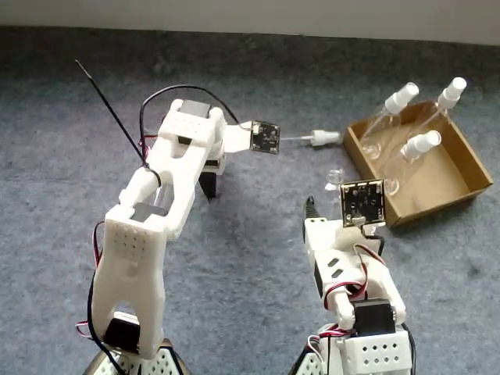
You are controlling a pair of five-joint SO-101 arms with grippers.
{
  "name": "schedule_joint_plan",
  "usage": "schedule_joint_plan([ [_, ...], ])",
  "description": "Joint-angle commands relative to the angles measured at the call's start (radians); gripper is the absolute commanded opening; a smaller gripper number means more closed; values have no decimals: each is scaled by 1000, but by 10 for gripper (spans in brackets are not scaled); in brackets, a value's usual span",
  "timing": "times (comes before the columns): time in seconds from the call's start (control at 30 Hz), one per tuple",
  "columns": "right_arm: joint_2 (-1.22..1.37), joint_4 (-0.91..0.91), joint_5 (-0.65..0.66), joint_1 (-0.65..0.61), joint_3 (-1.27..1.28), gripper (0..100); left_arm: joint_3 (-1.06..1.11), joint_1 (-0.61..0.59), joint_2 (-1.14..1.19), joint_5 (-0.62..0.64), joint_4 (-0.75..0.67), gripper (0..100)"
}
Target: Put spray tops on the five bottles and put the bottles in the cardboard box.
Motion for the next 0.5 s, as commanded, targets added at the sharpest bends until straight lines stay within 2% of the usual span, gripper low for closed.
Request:
schedule_joint_plan([
  [0.0, -8, -27, 2, 5, -10, 141, -125, -18, 51, -15, -9, 135],
  [0.13, -8, -27, 2, 5, -10, 141, -183, -18, 97, -17, -32, 5],
  [0.37, -8, -27, 3, 5, -10, 141, -262, -62, 128, -12, -52, 16],
  [0.47, -8, -27, 3, 5, -10, 141, -260, -67, 128, -12, 5, 16],
])
